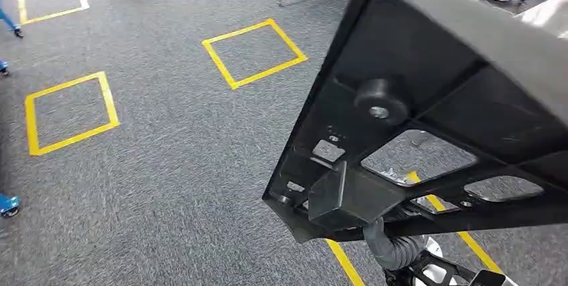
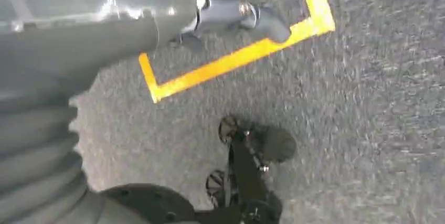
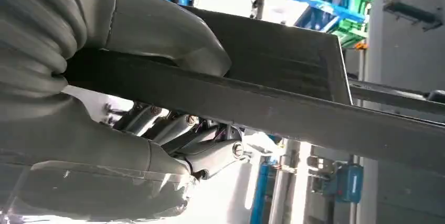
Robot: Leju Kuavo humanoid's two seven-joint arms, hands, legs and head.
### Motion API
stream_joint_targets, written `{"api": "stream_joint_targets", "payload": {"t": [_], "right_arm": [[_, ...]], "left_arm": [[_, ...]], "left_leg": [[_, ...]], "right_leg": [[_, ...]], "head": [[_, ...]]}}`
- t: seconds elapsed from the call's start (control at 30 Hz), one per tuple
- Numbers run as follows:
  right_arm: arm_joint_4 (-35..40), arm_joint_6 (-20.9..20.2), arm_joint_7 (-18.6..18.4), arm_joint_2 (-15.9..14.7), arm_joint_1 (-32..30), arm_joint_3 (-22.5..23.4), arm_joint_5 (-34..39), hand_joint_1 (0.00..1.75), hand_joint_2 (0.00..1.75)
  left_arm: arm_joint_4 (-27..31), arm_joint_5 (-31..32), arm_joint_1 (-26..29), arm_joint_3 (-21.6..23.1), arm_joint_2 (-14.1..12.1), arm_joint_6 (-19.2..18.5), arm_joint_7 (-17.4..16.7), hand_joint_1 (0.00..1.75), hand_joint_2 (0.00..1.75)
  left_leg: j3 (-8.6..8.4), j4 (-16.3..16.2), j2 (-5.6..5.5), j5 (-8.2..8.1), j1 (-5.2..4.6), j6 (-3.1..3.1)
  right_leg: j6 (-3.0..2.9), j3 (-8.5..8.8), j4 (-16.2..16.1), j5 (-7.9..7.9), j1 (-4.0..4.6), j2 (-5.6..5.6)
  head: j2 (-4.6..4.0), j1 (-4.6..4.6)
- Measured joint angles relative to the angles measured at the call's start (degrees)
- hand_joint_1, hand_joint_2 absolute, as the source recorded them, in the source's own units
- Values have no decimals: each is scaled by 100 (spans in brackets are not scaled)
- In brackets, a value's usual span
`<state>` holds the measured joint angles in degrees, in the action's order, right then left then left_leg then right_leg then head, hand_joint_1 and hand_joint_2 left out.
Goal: Take the parts from the cabinet and place them on the table.
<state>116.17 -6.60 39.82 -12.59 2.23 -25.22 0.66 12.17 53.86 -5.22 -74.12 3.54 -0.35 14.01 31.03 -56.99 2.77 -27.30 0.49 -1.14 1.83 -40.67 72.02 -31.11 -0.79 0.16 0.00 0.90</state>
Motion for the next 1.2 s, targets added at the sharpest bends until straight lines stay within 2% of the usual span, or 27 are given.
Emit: {"api": "stream_joint_targets", "payload": {"t": [0.03, 0.07, 0.1, 0.23, 0.27, 0.3, 0.33, 0.4, 0.43, 0.47, 0.53, 0.57, 0.6, 0.63, 0.73, 0.77, 0.83, 0.87, 0.9, 0.93, 0.97, 1.0, 1.03, 1.07, 1.1, 1.13, 1.2], "right_arm": [[-46, -66, 0, 0, 35, 24, 68, 175, 175], [-116, -123, 0, 0, 112, 55, 122, 175, 175], [-199, -157, 0, 2, 198, 94, 157, 175, 175], [-509, -164, -2, 57, 318, 277, 181, 175, 175], [-546, -179, -2, 65, 311, 315, 181, 175, 175], [-579, -190, 2, 74, 327, 341, 181, 175, 175], [-619, -205, 2, 101, 343, 354, 181, 175, 175], [-692, -244, 0, 136, 328, 415, 181, 175, 175], [-730, -262, 0, 138, 317, 439, 179, 175, 175], [-758, -264, 0, 142, 303, 457, 177, 175, 175], [-806, -293, 0, 164, 295, 500, 147, 175, 175], [-811, -302, 0, 177, 294, 518, 122, 175, 175], [-811, -315, 2, 197, 294, 536, 96, 175, 175], [-811, -337, 0, 210, 300, 551, 76, 175, 175], [-811, -365, 0, 223, 264, 603, 70, 175, 175], [-809, -363, 0, 223, 260, 640, 70, 175, 175], [-806, -345, 2, 223, 273, 699, 72, 175, 175], [-804, -337, 2, 227, 264, 719, 68, 175, 175], [-804, -328, 2, 227, 234, 736, 55, 175, 175], [-804, -315, 2, 227, 193, 761, 41, 175, 175], [-802, -293, 2, 227, 138, 787, 33, 175, 175], [-800, -278, 2, 227, 100, 811, 26, 175, 175], [-789, -262, 2, 227, 76, 833, 15, 175, 175], [-769, -256, 2, 227, 60, 848, 13, 175, 175], [-743, -253, 2, 227, 52, 863, 13, 175, 175], [-736, -253, 2, 227, 56, 872, 11, 175, 175], [-708, -253, 4, 227, 29, 887, 9, 175, 175]], "left_arm": [[0, 11, -7, 0, 0, 0, -4, 0, 175], [0, 15, -12, 2, 2, 0, -4, 0, 175], [0, 17, -14, 2, 4, -2, -7, 0, 175], [0, 35, -47, 4, 4, -17, 24, 0, 175], [0, 35, -55, 7, 2, -18, 31, 0, 175], [0, 37, -57, 7, -4, -17, 39, 0, 175], [0, 57, -49, 7, -2, -17, 44, 0, 175], [0, 74, -20, 7, -2, -18, 42, 0, 175], [0, 83, -4, 7, -4, -17, 33, 0, 175], [0, 85, 3, 9, -4, -17, 22, 0, 175], [0, 87, -9, 13, -15, -17, 7, 0, 175], [0, 90, -13, 15, -18, -18, 4, 0, 175], [0, 92, -8, 15, -20, -17, 4, 0, 175], [0, 94, -9, 15, -20, -17, 4, 0, 175], [0, 122, -19, 26, -20, 2, 31, 0, 175], [0, 129, -31, 35, -13, 26, 48, 0, 175], [0, 129, -39, 37, -31, 52, 83, 0, 175], [0, 129, -28, 37, -63, 83, 107, 0, 175], [0, 125, -19, 37, -98, 111, 116, 0, 175], [0, 107, -12, 35, -150, 144, 120, 0, 175], [0, 74, -13, 35, -201, 164, 125, 0, 175], [0, 68, -20, 33, -245, 190, 125, 0, 175], [0, 57, -27, 33, -291, 210, 122, 0, 175], [0, 35, -33, 31, -339, 227, 114, 0, 175], [0, 15, -36, 26, -385, 232, 112, 0, 175], [2, 13, -33, 22, -441, 236, 112, 0, 175], [7, 5, -35, 11, -540, 245, 98, 0, 175]], "left_leg": [[-12, -1, 56, -12, -2, 7], [-34, -1, 117, -23, -9, 24], [-49, -2, 162, -38, -27, 47], [-110, 28, 367, -61, -49, 164], [-98, -3, 314, -115, -37, 207], [-63, -156, 70, -233, -23, 226], [100, -525, -109, -463, -14, 236], [574, -1510, -225, -892, 1, 267], [747, -1833, -228, -952, 1, 275], [781, -1850, -230, -855, 5, 274], [494, -1121, -262, -343, 19, 256], [276, -626, -351, -81, 32, 246], [108, -183, -655, 51, 65, 230], [40, -41, -719, -8, 77, 218], [59, -84, -577, -4, 30, 145], [44, -13, -494, 41, 73, 76], [36, 12, -367, 55, 57, 7], [40, 11, -292, 52, 44, 0], [42, 10, -219, 47, 34, -6], [44, 8, -150, 43, 29, -9], [43, 6, -75, 39, 28, -5], [38, 3, -8, 29, 28, 2], [29, -1, 55, 17, 28, 16], [11, -4, 109, 2, 28, 34], [-13, -7, 155, -16, 13, 58], [-20, -16, 207, -38, -26, 93], [-41, -11, 312, -49, -18, 162]], "right_leg": [[-21, 276, -514, 241, 7, -55], [-62, 601, -1101, 463, 24, -204], [-117, 760, -1432, 414, 81, -516], [-203, 726, -1451, 470, 127, -254], [-252, 773, -1515, 510, 47, -197], [-286, 782, -1532, 523, 47, -158], [-311, 773, -1530, 533, 43, -102], [-322, 760, -1525, 534, 49, 45], [-322, 758, -1516, 534, 52, 124], [-322, 762, -1508, 533, 52, 202], [-304, 778, -1489, 521, 44, 358], [-289, 787, -1475, 512, 40, 425], [-265, 771, -1458, 499, 31, 486], [-227, 730, -1403, 493, 64, 567], [-106, 663, -1440, 552, 18, 728], [-67, 649, -1423, 537, 15, 742], [-37, 470, -1020, 246, 38, 195], [-18, 249, -555, 6, 26, 82], [-4, 31, -85, -190, 9, 48], [9, -144, 275, -297, -3, 40], [17, -198, 382, -262, -13, 33], [17, -93, 172, -100, -13, 14], [6, 146, -284, 141, -12, -23], [-13, 445, -837, 374, -7, -124], [-43, 720, -1320, 513, 15, -354], [-72, 752, -1412, 442, 79, -457], [-137, 707, -1410, 469, 90, -302]], "head": [[0, 2], [0, 2], [0, -4], [0, -2], [0, -9], [0, -11], [0, -22], [0, -31], [0, -37], [0, -37], [0, -37], [0, -35], [0, -44], [0, -42], [0, -44], [0, -50], [0, 13], [0, 7], [0, 11], [0, 9], [0, 11], [0, 11], [0, 11], [0, 11], [0, 11], [0, 9], [0, 2]]}}
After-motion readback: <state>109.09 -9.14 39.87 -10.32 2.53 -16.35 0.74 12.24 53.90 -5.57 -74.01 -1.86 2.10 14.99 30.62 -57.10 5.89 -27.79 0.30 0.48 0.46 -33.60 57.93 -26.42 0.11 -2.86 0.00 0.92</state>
